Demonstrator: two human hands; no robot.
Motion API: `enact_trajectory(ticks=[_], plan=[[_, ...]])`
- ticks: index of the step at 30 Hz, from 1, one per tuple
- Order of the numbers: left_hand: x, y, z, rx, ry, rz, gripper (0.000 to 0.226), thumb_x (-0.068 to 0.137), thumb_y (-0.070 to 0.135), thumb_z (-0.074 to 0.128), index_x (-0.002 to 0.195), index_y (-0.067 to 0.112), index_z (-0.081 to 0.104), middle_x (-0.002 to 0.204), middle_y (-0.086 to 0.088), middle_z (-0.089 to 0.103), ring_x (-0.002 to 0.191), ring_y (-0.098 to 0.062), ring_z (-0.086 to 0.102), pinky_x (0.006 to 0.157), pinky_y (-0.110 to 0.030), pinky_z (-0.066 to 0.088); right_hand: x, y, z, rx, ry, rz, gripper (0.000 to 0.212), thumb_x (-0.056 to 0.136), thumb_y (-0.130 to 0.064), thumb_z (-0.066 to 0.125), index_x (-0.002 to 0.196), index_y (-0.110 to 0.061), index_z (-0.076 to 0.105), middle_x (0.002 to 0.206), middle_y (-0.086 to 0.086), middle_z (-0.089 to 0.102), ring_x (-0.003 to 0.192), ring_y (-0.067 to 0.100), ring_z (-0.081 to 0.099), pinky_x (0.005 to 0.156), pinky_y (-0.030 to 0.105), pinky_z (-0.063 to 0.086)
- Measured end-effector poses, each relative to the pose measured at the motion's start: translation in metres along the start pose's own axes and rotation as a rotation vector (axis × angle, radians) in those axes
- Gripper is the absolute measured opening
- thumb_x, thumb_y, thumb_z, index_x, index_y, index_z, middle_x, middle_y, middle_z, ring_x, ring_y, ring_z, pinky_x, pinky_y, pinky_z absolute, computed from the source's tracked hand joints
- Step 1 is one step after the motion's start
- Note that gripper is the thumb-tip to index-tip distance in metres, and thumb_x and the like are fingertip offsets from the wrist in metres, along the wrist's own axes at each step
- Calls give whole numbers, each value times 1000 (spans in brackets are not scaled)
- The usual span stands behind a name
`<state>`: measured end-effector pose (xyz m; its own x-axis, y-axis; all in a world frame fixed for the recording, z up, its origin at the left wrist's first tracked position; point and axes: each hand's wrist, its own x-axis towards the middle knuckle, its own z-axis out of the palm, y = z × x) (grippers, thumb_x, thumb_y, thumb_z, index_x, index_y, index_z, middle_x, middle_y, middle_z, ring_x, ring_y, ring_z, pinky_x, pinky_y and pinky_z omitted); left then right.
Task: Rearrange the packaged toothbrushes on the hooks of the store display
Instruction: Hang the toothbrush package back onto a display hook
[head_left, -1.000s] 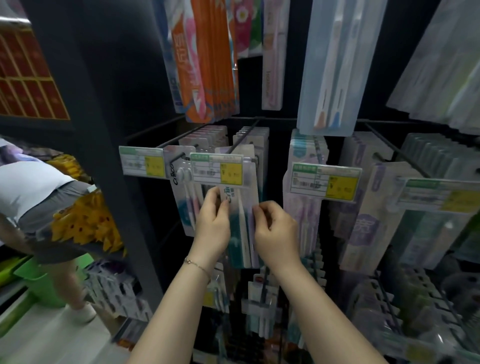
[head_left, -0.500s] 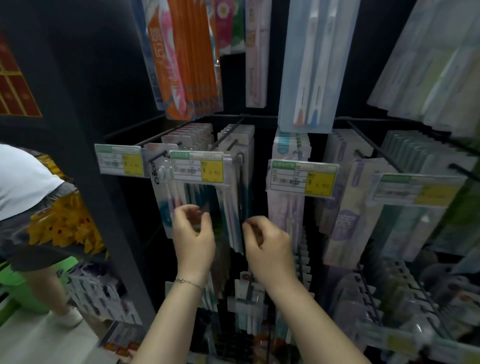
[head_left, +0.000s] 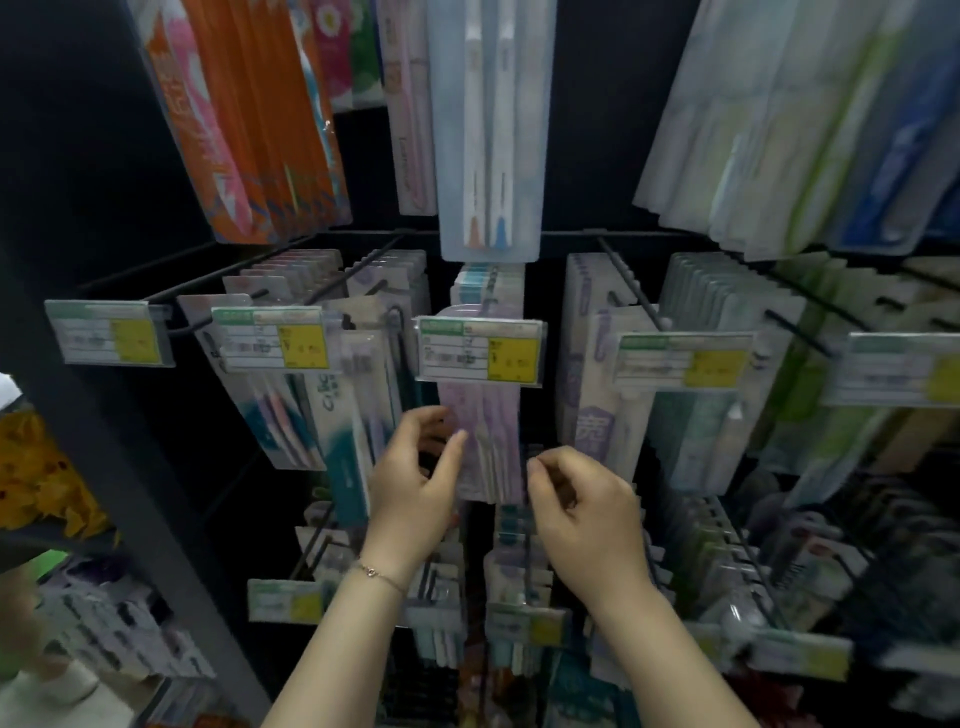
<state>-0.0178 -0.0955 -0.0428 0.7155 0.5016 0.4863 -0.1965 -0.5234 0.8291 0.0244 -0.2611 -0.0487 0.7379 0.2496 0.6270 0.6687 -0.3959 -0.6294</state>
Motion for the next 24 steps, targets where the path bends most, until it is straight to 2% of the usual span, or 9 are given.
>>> enact_trajectory(ticks=[3,7,10,13,15,17,21,24], plan=[[2,0,10,-45,18,1,14,98,25,61,112,27,59,99,13,65,93,1,63,79,-13,50,1,7,-12,26,28,42,20,96,-31,55,84,-21,67,71,-12,61,66,7,59,56,29,49],[5,-2,19,-88,86,-15,10,97,23,62,106,24,57,97,5,63,87,0,61,75,-12,49,2,17,-24,49,43,106,17,96,-24,60,80,-23,67,67,-13,61,65,6,59,54,25,46],[9,-2,24,-89,170,-72,28,95,30,64,119,24,50,110,7,56,87,3,58,74,-17,49,3,25,-30,57,67,117,17,94,-20,61,78,-22,66,64,-14,58,63,8,57,53,24,42],[15,0,26,-145,162,-104,39,96,30,64,131,23,48,116,15,56,90,10,58,76,-15,49,4,30,-34,61,75,125,16,94,-18,62,78,-22,66,63,-16,56,62,7,57,53,22,40],[16,1,26,-180,147,-107,33,96,27,64,126,24,51,113,16,59,90,12,59,74,-10,47,4,31,-36,71,76,125,16,93,-18,62,78,-22,66,62,-17,56,61,6,56,53,20,38],[16,2,27,-184,149,-102,26,95,26,66,118,23,56,107,9,63,88,6,61,73,-9,48,5,32,-37,86,74,131,17,93,-18,62,77,-21,66,60,-16,55,59,7,55,52,18,36],[15,3,26,-277,126,-67,6,97,18,64,102,21,65,98,-3,69,89,-9,66,77,-18,54,7,34,-40,101,61,139,19,94,-16,62,76,-22,66,59,-16,53,59,6,54,51,13,34],[15,5,25,-353,125,-84,7,99,15,59,99,13,66,96,-4,70,89,-11,66,80,-22,53,7,36,-43,94,50,136,19,94,-16,62,75,-20,65,59,-14,53,58,9,54,51,15,33]])
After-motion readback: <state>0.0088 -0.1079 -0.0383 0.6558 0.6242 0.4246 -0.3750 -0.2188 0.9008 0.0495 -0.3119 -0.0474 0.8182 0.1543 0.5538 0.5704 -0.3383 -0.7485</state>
